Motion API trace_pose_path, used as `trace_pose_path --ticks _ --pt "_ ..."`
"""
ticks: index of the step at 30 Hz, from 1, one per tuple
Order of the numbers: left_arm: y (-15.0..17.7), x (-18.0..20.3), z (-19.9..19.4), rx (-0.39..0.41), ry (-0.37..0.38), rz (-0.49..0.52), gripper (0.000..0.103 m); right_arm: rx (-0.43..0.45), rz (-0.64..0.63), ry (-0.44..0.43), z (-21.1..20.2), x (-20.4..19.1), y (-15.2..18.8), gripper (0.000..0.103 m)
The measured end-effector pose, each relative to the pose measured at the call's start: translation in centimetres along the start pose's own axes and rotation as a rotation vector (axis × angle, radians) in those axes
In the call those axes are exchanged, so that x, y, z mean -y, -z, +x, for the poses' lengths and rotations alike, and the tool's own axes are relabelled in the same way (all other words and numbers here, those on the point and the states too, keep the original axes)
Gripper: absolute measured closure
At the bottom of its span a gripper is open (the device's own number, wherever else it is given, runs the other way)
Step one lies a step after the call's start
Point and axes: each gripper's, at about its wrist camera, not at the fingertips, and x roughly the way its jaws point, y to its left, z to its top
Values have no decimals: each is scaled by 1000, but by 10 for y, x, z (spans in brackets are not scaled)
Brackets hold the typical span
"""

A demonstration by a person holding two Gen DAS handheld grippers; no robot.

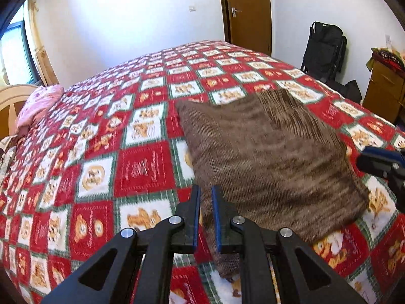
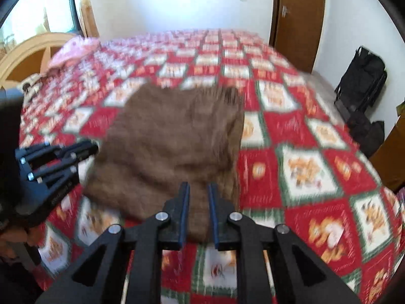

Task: Fold small clothes
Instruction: 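Press and smooth the folded sweater edge with both open tools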

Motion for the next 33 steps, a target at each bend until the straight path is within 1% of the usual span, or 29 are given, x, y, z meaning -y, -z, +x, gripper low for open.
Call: trace_pose_path --ticks 2,5,7,9,11,12,13,15,16,17,19,21,23,26,28,30,33 --pt "-9 -4 5 2 -12 -11 94 23 14 0 4 -1 -12 86" --pt "-22 -15 20 -21 -25 -66 94 33 40 -6 23 -1 -32 86" --pt "-26 -19 31 -30 -43 -91 94 16 47 0 40 -1 -41 86" --pt "-26 -19 41 -48 -62 -86 94 -4 49 9 56 1 -44 86" --pt "-23 -19 53 -76 -106 -74 94 -62 69 31 74 8 -40 86" --pt "-21 -20 58 -94 -118 -73 94 -95 84 30 83 12 -37 86" --pt "-18 -23 63 -114 -117 -80 94 -102 105 15 86 17 -34 86" --pt "-15 -30 67 -127 -117 -105 94 -96 122 -12 81 21 -35 87" --pt "-16 -34 67 -130 -102 -121 94 -88 129 -22 76 22 -38 87" --pt "-18 -37 66 -131 -84 -139 94 -60 135 -29 70 23 -43 86" --pt "-22 -38 63 -112 -78 -154 94 -8 131 -28 62 27 -55 84" --pt "-27 -33 62 -92 -86 -134 94 15 124 -4 63 30 -72 83" --pt "-29 -28 66 -87 -99 -112 94 18 120 7 73 34 -87 83" --pt "-29 -27 76 -93 -135 -106 94 -16 124 28 102 44 -107 82" --pt "-26 -30 82 -100 -163 -122 94 -76 112 16 128 47 -114 80" --pt "-24 -33 87 -105 -172 -140 94 -127 93 24 149 45 -114 80" --pt "-22 -38 92 -108 -174 -170 94 -100 20 44 162 35 -118 79"
